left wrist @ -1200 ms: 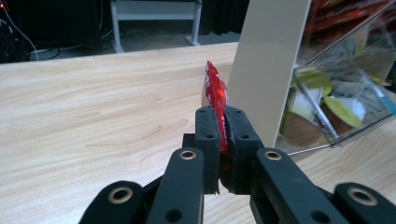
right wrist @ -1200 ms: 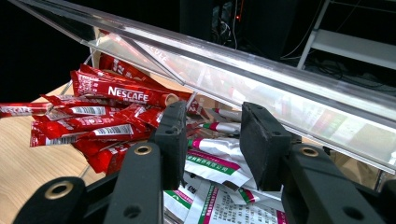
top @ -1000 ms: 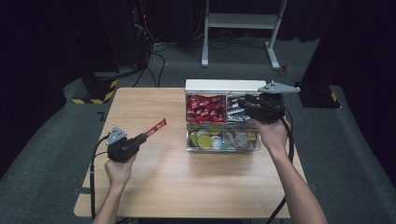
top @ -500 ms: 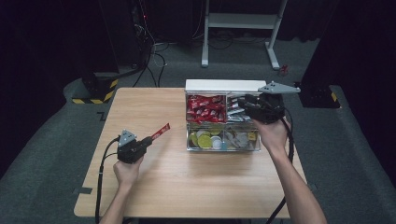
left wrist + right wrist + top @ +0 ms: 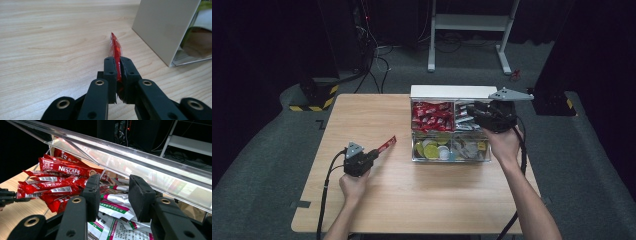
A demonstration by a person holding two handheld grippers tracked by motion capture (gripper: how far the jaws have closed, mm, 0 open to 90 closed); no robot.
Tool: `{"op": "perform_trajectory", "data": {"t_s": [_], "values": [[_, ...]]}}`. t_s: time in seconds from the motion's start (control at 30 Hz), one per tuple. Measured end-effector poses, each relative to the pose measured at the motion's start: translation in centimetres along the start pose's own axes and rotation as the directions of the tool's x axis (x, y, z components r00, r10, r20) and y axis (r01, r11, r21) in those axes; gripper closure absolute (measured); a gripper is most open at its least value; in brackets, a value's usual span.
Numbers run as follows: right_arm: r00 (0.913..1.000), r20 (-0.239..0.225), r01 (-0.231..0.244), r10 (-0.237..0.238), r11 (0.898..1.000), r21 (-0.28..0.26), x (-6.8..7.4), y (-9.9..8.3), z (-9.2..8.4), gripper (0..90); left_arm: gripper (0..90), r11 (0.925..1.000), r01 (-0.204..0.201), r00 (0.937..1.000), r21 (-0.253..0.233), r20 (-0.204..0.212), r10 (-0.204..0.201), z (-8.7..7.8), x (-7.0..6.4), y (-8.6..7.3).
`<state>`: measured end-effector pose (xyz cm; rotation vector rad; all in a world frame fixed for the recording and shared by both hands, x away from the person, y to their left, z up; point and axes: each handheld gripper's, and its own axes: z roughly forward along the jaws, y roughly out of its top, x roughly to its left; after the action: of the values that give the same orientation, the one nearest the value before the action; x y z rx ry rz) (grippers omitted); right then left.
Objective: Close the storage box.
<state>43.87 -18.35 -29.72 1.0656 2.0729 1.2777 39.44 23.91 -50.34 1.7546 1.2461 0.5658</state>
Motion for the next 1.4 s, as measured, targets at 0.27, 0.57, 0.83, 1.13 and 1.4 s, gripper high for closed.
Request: {"op": "perform_trajectory", "data": {"t_s": [0.27, 0.57, 0.83, 1.13, 1.4], "values": [[1.0, -0.003, 0.001, -0.001, 1.0, -0.001, -0.1, -0.1, 0.1, 61.6, 80.7, 0.9996, 0.004, 1.0, 0.029, 0.009, -0.005, 0.6, -0.1, -0.2], [1.0, 0.003, 0.007, -0.007, 1.0, 0.007, 0.1, 0.0, 0.1, 61.3, 62.7, 0.9977, -0.017, 0.9997, 0.065, -0.018, 0.018, 0.4, 0.1, -0.3], [1.0, -0.001, 0.006, -0.006, 1.0, 0.004, 0.0, 0.0, 0.1, 61.2, 54.1, 0.998, -0.007, 0.9979, 0.064, -0.063, 0.011, -0.9, 1.1, -0.7], [1.0, -0.006, 0.004, -0.004, 1.0, 0.0, 0.0, -0.2, -0.2, 60.8, 49.8, 0.9971, 0.012, 0.9901, 0.076, -0.14, -0.001, -2.1, 2.6, -1.3], [1.0, -0.008, 0.003, -0.003, 1.0, 0.003, -0.2, -0.4, -0.6, 60.7, 46.3, 0.9924, 0.012, 0.9823, 0.123, -0.187, 0.012, -2.2, 3.4, -2.3]]}}
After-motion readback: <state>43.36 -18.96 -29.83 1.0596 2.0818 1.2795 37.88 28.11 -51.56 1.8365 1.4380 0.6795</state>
